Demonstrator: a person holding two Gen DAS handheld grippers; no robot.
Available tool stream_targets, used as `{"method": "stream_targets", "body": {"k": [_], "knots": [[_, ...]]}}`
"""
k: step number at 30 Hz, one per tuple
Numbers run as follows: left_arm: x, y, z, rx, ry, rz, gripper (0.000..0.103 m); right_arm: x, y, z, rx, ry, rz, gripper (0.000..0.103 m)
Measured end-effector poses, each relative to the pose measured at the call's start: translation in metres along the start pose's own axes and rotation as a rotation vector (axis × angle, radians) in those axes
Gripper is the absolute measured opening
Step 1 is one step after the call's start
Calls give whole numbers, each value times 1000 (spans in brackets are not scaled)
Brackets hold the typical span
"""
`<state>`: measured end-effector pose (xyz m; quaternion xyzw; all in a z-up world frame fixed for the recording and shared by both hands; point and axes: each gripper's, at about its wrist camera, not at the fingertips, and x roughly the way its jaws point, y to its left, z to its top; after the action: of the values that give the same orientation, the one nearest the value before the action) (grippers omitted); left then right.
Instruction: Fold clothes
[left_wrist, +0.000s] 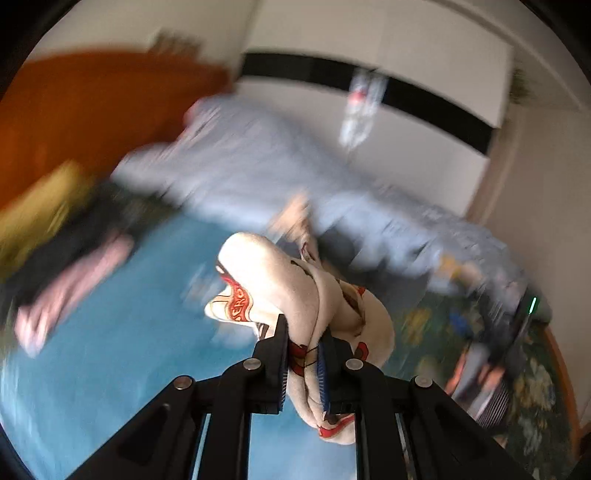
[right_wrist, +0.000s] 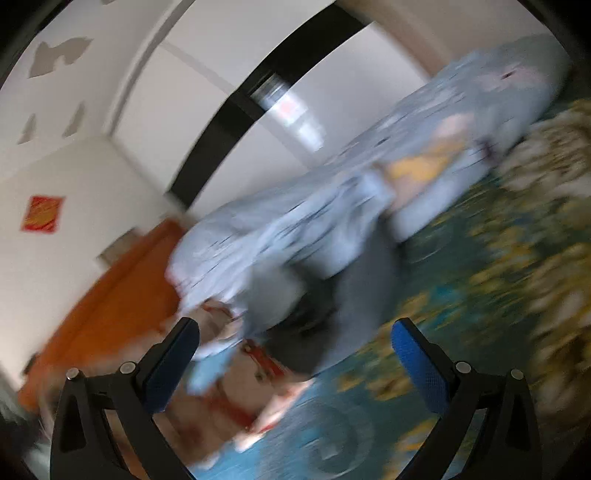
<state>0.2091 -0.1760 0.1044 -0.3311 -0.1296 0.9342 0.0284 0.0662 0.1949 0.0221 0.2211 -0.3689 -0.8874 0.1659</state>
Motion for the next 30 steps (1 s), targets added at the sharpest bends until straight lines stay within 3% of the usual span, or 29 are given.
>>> {"method": "stream_targets", "body": {"k": [2, 5, 6, 13, 20, 25, 28, 30], "knots": [[-7, 47, -42, -156, 70, 50, 14, 4, 13, -14, 8, 64, 69, 103], [-17, 83, -79, -307, 89, 56, 14, 1, 28, -47, 8, 152, 78, 103], [-21, 84, -85, -316, 85, 50, 14, -1, 33, -58, 4, 186, 76, 103], [-38, 59, -99, -239, 61, -54, 14, -21, 60, -108, -110, 418, 50, 103], [-34, -11, -130, -154, 139, -239, 14, -49, 81, -114, -189, 503, 66, 101], [-37, -48, -146, -57, 205, -309, 16, -69, 80, -122, -227, 563, 22, 55], [-39, -35, -152, -115, 233, -312, 21, -79, 84, -130, -259, 587, 19, 49], [-42, -20, -153, -166, 240, -312, 29, -85, 92, -135, -297, 597, 24, 49]]}}
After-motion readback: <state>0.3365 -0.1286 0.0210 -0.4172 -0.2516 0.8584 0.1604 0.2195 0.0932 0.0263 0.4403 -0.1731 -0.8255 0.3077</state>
